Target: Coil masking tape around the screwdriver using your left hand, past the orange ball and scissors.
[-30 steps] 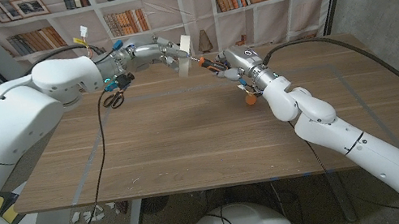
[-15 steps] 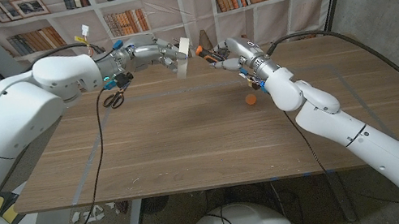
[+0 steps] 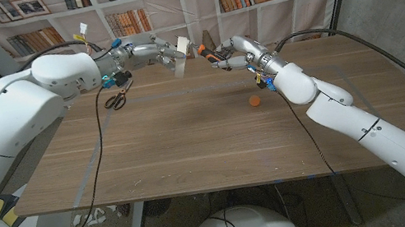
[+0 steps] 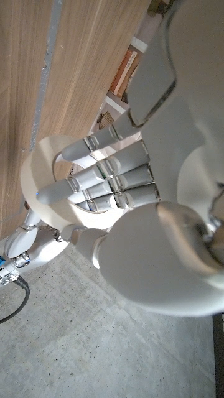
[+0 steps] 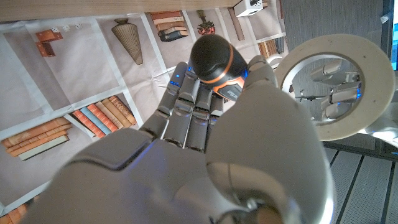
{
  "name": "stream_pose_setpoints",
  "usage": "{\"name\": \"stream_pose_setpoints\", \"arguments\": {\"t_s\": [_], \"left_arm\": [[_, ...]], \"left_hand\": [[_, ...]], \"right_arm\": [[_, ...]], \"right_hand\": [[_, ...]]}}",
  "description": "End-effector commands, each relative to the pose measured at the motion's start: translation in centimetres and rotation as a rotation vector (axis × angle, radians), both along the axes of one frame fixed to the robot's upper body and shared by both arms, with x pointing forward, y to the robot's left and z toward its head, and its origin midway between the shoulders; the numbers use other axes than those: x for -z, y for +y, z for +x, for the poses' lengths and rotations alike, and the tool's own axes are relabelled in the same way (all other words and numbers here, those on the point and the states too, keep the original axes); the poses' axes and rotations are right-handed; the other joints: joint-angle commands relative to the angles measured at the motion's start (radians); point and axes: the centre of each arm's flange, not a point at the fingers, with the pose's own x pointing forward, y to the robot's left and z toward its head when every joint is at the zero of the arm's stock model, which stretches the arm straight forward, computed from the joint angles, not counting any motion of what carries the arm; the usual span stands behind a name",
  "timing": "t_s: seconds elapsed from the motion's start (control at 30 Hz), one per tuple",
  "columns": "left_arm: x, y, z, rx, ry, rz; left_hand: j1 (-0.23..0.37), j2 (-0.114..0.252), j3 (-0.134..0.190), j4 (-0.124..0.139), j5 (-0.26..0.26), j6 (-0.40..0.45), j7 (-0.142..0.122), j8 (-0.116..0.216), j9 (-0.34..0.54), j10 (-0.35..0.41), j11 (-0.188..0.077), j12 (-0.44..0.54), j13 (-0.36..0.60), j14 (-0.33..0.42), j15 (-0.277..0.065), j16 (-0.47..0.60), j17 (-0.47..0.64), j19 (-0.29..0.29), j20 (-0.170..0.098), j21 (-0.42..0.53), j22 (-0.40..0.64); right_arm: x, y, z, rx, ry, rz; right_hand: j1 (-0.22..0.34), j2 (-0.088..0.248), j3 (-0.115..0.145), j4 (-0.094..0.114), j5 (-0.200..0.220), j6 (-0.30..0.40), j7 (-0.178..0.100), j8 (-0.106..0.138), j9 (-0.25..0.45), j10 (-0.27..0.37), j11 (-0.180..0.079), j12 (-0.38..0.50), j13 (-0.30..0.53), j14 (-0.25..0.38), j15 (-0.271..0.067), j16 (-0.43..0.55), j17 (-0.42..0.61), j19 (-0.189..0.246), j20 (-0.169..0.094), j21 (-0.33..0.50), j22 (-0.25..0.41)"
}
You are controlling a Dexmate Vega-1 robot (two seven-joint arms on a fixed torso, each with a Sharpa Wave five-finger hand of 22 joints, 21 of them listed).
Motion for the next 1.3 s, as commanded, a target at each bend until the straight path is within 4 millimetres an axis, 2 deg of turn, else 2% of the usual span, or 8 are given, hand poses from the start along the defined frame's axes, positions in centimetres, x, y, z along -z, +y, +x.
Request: {"name": "stream_pose_setpoints", "arguments": {"t_s": [0.03, 0.3, 0.5, 0.67, 0.87, 1.13, 1.17, 1.3], "left_arm": [[-0.4, 1.1, 1.3, -0.049, 0.013, -0.016], [0.4, 0.7, 2.6, -0.050, 0.051, -0.007], [0.8, 1.3, 3.0, -0.065, 0.063, -0.030], [0.8, 1.8, 3.2, -0.063, 0.058, -0.060], [0.5, 1.5, 3.5, -0.047, 0.052, -0.057], [0.2, 1.1, 4.1, -0.034, 0.054, -0.048], [0.2, 1.1, 4.2, -0.032, 0.055, -0.047], [0.2, 0.9, 4.5, -0.023, 0.059, -0.048]], "left_hand": [[0.116, 0.117, 0.031, 0.027, 0.007, 0.011, 0.009, -0.001, 0.004, 0.111, -0.108, 0.003, 0.082, 0.004, -0.023, -0.006, 0.005, -0.002, 0.002, 0.006, 0.003], [0.114, 0.116, 0.030, 0.028, 0.008, 0.012, 0.008, -0.002, 0.007, 0.108, -0.105, 0.004, 0.090, 0.005, -0.023, -0.004, 0.011, 0.000, 0.002, 0.008, 0.002], [0.115, 0.115, 0.029, 0.027, 0.010, 0.014, 0.007, -0.002, 0.008, 0.111, -0.108, 0.006, 0.097, 0.007, -0.024, -0.001, 0.017, 0.003, -0.001, 0.009, 0.002], [0.113, 0.115, 0.029, 0.029, 0.011, 0.014, 0.005, -0.003, 0.010, 0.112, -0.109, 0.007, 0.102, 0.009, -0.022, -0.002, 0.017, 0.003, -0.001, 0.009, 0.002], [0.112, 0.115, 0.030, 0.029, 0.012, 0.016, 0.001, -0.003, 0.012, 0.110, -0.109, 0.006, 0.106, 0.007, -0.024, -0.002, 0.021, 0.001, -0.001, 0.009, 0.001], [0.110, 0.115, 0.030, 0.030, 0.013, 0.015, 0.003, -0.005, 0.013, 0.109, -0.112, 0.003, 0.108, 0.005, -0.024, -0.003, 0.024, -0.002, -0.001, 0.008, 0.001], [0.110, 0.115, 0.030, 0.030, 0.014, 0.015, 0.003, -0.006, 0.013, 0.109, -0.111, 0.003, 0.109, 0.005, -0.023, -0.003, 0.024, -0.002, -0.001, 0.008, 0.001], [0.110, 0.114, 0.030, 0.030, 0.014, 0.016, 0.002, -0.006, 0.013, 0.112, -0.110, 0.001, 0.108, 0.005, -0.024, -0.004, 0.026, -0.004, -0.001, 0.008, 0.001]], "right_arm": [[0.1, -1.6, 0.1, -0.097, 0.042, 0.105], [-0.3, -2.7, 0.2, -0.144, 0.026, 0.203], [-0.3, -3.7, 0.7, -0.180, 0.049, 0.259], [-0.2, -4.4, 1.8, -0.345, 0.178, 0.316], [0.1, -4.6, 3.2, -0.498, 0.286, 0.383], [0.2, -5.0, 4.1, -0.569, 0.330, 0.434], [0.2, -5.0, 4.1, -0.567, 0.325, 0.454], [0.7, -5.4, 4.7, -0.619, 0.320, 0.584]], "right_hand": [[0.098, 0.094, -0.001, 0.006, 0.006, 0.251, -0.242, 0.000, 0.005, 0.168, -0.168, -0.003, 0.003, 0.117, -0.201, -0.003, 0.005, -0.005, -0.143, 0.006, 0.003], [0.101, 0.096, -0.003, 0.009, 0.006, 0.253, -0.240, 0.001, 0.006, 0.170, -0.165, -0.004, 0.004, 0.117, -0.201, -0.004, 0.008, -0.004, -0.143, 0.007, 0.003], [0.101, 0.096, -0.004, 0.010, 0.007, 0.254, -0.240, 0.001, 0.006, 0.170, -0.163, -0.005, 0.006, 0.118, -0.200, -0.005, 0.010, -0.005, -0.144, 0.007, 0.002], [0.103, 0.096, -0.005, 0.011, 0.007, 0.253, -0.238, 0.001, 0.006, 0.169, -0.165, -0.005, 0.008, 0.118, -0.201, -0.006, 0.012, -0.006, -0.145, 0.006, 0.002], [0.107, 0.104, -0.004, 0.017, 0.008, 0.251, -0.225, 0.000, 0.008, 0.192, -0.147, 0.005, 0.017, 0.138, -0.200, 0.003, 0.023, -0.012, -0.149, 0.005, 0.002], [0.109, 0.119, 0.010, 0.042, 0.006, 0.222, -0.198, 0.004, 0.037, 0.209, -0.137, 0.021, 0.048, 0.171, -0.200, 0.023, 0.057, 0.032, -0.146, 0.042, 0.011], [0.110, 0.116, 0.013, 0.049, 0.004, 0.221, -0.194, 0.006, 0.044, 0.224, -0.138, 0.032, 0.060, 0.185, -0.200, 0.033, 0.073, 0.041, -0.148, 0.051, 0.011], [0.118, 0.115, 0.020, 0.051, 0.001, 0.223, -0.188, 0.009, 0.053, 0.238, -0.149, 0.044, 0.074, 0.187, -0.200, 0.037, 0.089, 0.047, -0.150, 0.059, 0.011]]}}
